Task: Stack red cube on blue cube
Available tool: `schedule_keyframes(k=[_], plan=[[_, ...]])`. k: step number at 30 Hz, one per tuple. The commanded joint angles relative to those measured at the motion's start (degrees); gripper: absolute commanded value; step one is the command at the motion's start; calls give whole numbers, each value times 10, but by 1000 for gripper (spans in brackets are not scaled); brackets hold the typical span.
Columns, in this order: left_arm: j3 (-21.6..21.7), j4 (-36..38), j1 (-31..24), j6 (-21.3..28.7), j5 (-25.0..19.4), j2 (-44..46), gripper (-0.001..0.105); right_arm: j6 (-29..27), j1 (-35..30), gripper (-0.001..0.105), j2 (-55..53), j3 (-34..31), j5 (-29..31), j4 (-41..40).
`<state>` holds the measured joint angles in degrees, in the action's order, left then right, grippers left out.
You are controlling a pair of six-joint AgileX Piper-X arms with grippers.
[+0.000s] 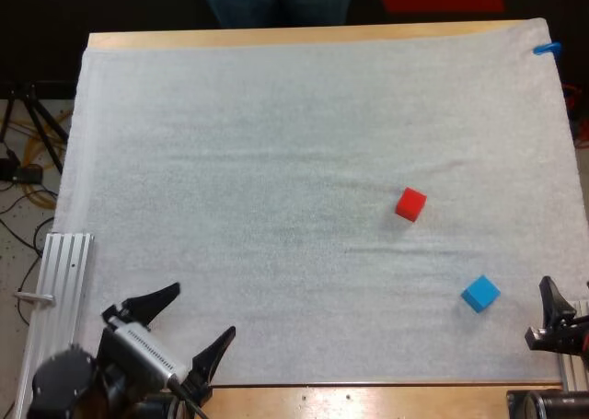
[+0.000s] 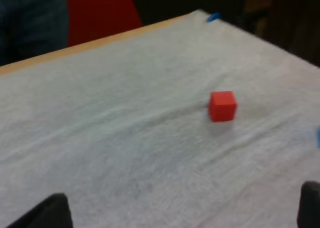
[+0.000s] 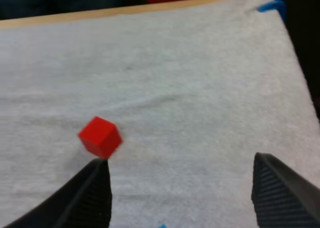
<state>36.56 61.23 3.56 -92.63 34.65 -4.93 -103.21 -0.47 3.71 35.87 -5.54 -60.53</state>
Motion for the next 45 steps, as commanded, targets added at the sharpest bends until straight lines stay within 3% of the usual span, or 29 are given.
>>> schedule_keyframes(k=[1, 11, 16, 30, 36, 45], plan=[[11, -5, 14, -3, 13, -22, 87, -7, 1, 59, 14, 14, -16, -3], [99, 2, 123, 49, 16, -157, 87, -25, 1, 59, 97, 89, -73, -45], [118, 4, 184, 55, -20, -200, 87, -37, 1, 59, 144, 133, -85, -74], [118, 0, 194, 57, -66, -215, 87, -72, 2, 61, 262, 183, -113, -74], [118, 0, 194, 57, -66, -215, 87, -72, 57, 67, 337, 204, -110, -50], [118, 0, 194, 57, -66, -215, 87, -88, 182, 67, 507, 265, 7, -31]])
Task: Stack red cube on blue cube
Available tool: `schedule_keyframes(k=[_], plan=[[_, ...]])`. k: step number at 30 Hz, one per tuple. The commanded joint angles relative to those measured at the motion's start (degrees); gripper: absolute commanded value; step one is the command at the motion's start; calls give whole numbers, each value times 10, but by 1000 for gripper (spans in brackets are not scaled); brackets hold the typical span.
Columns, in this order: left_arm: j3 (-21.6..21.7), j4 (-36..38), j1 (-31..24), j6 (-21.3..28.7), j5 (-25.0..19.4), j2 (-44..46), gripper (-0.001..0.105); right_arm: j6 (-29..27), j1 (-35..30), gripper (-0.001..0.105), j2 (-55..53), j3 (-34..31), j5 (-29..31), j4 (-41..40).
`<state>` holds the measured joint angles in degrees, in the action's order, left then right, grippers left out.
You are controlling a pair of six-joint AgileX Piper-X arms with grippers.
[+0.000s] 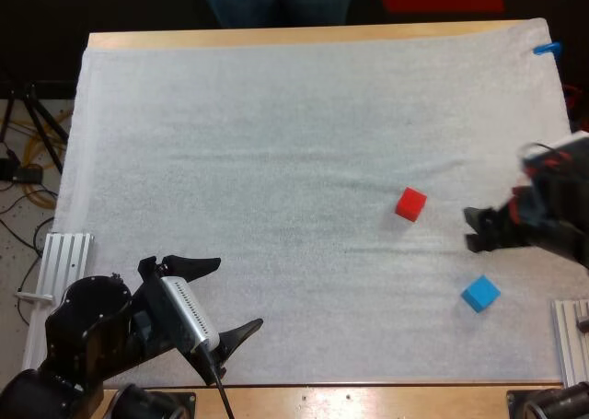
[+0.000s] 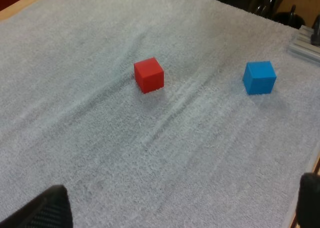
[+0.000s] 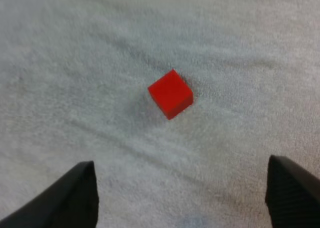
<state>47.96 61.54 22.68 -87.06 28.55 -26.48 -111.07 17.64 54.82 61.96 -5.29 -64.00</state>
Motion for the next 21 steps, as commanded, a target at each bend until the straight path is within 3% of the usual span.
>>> schedule_keyframes(k=[1, 10, 21], plan=[[4, -3, 3, 1, -5, 1, 87, -12, 16, 67, 21, 12, 22, 3], [4, -3, 3, 1, -9, 1, 87, -39, 75, 67, 174, 45, 53, 21], [4, -3, 3, 1, -9, 1, 87, -77, 80, 67, 322, 100, 78, 37]])
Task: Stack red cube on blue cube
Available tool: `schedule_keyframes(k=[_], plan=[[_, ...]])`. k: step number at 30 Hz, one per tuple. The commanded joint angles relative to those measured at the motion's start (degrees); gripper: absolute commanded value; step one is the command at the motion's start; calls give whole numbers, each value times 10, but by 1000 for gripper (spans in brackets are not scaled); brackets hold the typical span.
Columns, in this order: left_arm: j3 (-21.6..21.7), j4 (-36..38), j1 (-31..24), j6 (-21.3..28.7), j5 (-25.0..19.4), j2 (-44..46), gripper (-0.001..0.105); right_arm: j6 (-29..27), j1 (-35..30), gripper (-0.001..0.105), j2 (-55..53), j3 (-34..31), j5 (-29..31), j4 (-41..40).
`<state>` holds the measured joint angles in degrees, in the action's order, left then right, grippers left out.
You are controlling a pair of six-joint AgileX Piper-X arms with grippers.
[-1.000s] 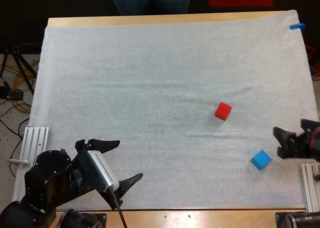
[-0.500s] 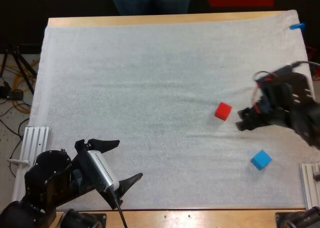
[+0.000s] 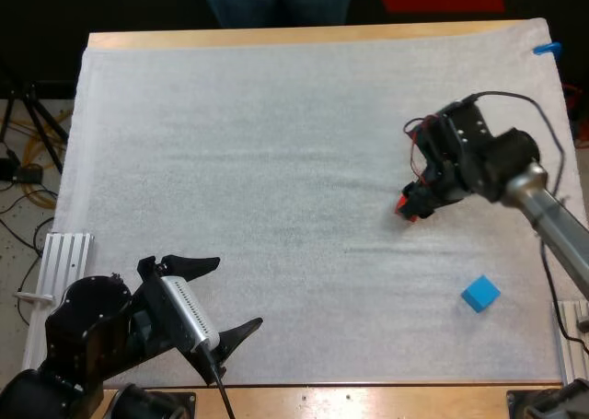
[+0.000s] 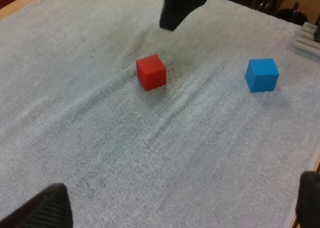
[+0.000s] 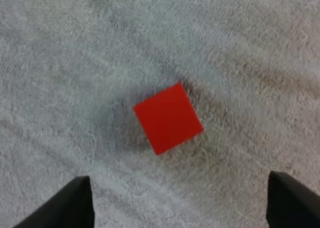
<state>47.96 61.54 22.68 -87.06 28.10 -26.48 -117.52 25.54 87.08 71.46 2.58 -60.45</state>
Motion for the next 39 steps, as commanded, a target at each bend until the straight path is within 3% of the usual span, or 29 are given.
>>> schedule_keyframes(k=[1, 39], plan=[[4, -3, 3, 1, -4, 1, 87, -12, 1, 67, 14, 10, 0, 2], [4, -2, 3, 0, -4, 1, 87, -23, 0, 67, 172, 24, -26, 49]])
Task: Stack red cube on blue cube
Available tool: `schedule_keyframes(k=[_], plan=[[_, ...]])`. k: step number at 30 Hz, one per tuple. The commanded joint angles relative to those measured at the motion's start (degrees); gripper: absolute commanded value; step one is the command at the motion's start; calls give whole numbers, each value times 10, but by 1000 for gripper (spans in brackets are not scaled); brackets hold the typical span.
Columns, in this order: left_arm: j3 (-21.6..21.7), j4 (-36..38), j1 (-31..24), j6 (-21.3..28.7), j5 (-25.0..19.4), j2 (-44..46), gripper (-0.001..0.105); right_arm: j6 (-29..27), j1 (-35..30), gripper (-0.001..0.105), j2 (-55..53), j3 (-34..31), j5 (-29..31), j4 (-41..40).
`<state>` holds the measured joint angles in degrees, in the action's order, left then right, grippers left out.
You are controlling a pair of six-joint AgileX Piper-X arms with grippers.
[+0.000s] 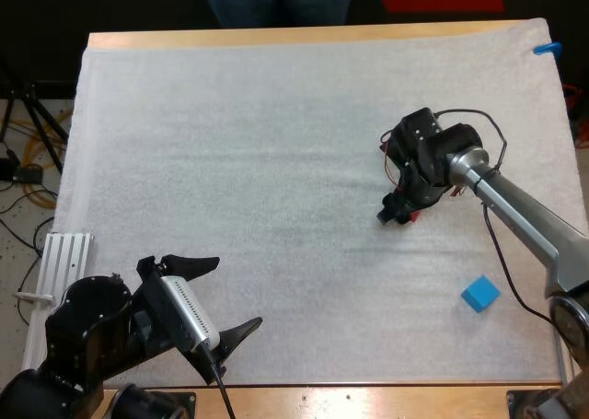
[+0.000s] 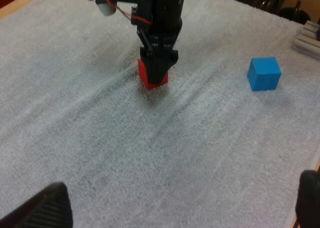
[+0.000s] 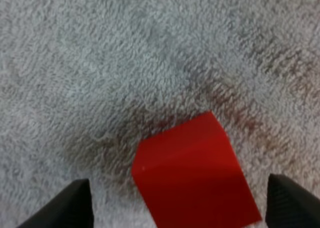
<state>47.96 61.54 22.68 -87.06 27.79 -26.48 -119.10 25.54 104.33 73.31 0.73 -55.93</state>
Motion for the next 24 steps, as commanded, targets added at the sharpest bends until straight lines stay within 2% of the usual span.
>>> schedule_keyframes(k=[1, 12, 14, 19, 22, 24], plan=[[4, -2, 3, 0, -1, 1, 87, -8, 0, 67, 2, 5, -7, 7], [4, -2, 3, 0, -1, 1, 87, -12, 0, 66, 27, 7, -7, 15], [4, -2, 3, 0, -1, 1, 87, -12, 0, 59, 30, 7, -7, 15], [4, -2, 3, 0, -1, 1, 87, -9, 0, 31, 32, 7, 4, 15], [4, -2, 3, 0, -1, 1, 87, -6, 0, 23, 32, 11, 8, 10], [4, -2, 3, 0, -1, 1, 87, -5, 0, 23, 31, 19, 8, -3]])
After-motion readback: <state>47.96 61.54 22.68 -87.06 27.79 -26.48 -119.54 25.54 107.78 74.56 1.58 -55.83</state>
